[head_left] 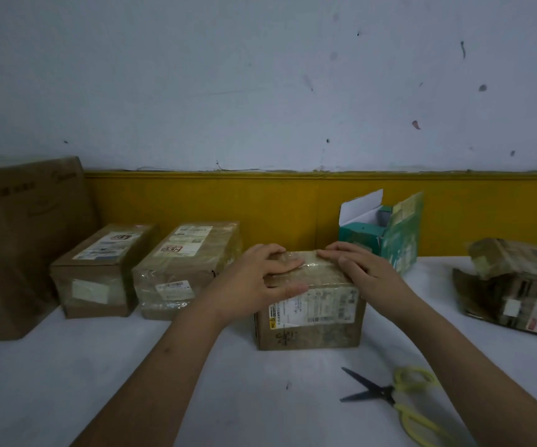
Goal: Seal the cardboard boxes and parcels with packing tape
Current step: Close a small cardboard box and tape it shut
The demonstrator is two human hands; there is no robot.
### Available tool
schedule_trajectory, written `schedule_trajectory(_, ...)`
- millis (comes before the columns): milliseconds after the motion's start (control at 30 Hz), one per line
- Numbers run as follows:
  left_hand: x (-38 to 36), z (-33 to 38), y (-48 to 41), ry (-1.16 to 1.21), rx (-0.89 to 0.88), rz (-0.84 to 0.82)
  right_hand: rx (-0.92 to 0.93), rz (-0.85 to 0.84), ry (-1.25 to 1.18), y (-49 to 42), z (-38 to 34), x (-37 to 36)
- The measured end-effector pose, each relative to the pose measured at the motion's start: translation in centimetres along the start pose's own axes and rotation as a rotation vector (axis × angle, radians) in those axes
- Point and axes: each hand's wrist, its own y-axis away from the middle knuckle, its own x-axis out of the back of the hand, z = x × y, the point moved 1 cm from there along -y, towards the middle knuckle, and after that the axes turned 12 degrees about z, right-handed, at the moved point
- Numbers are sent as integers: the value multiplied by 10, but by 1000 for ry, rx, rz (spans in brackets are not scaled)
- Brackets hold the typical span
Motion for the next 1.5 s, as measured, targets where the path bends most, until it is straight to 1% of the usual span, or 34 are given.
schedule_trajectory(167,3,0,8,4,3,8,30,97,-154,10,-10,-9)
schedule_trajectory(300,3,0,11,-72,-14,18,14,123,-112,8,-6,-10)
schedule_trajectory(400,-1,2,17,-131,-13,69,93,18,106,4,-6,-2)
schedule_trajectory(467,4,2,25,-149,4,85,155,-105,370,-4,-10,3)
schedule_trajectory(533,20,1,41,-114,20,128,142,-227,576,-8,-30,9)
schedule_trajectory(567,34,1,53,-80,42,165,138,-256,618,-9,-45,11)
schedule_trajectory(633,64,-5,85,-30,119,266,218,-244,586,-3,-85,13)
schedule_trajectory(700,92,-10,128,0,195,397,350,-201,428,14,-129,4)
schedule_trajectory(767,117,-13,187,-25,254,571,449,-236,225,43,-172,-22)
schedule_trajectory(800,127,-13,220,-60,316,667,504,-287,160,62,-191,-40)
schedule_trajectory(867,138,-13,292,-109,515,879,628,-425,122,104,-224,-84)
schedule_trajectory(933,138,-8,357,-57,740,1090,734,-510,100,141,-245,-128)
schedule_trajectory(1000,129,-2,404,50,961,1220,764,-537,44,167,-262,-167)
schedule_trajectory(1033,122,1,420,109,1062,1237,764,-545,14,177,-270,-183)
schedule_trajectory(1067,113,1,431,170,1147,1225,759,-560,-6,184,-278,-198)
schedule_trajectory(1100,105,1,437,220,1215,1175,741,-579,-22,190,-286,-210)
schedule_trajectory(1133,97,0,442,264,1255,1089,708,-606,-40,196,-292,-222)
schedule_trajectory(1200,81,-2,445,371,1230,915,659,-644,-80,207,-297,-240)
schedule_trajectory(1333,72,6,445,587,1143,615,683,-635,-126,224,-288,-253)
schedule_trajectory(1367,75,9,444,651,1127,572,673,-637,-162,225,-285,-250)
schedule_trajectory(1400,78,10,443,711,1143,570,665,-642,-198,224,-283,-247)
schedule_trajectory(1467,87,13,441,783,1221,617,675,-682,-267,222,-281,-241)
schedule_trajectory(1500,91,14,440,777,1250,634,698,-722,-292,221,-281,-239)
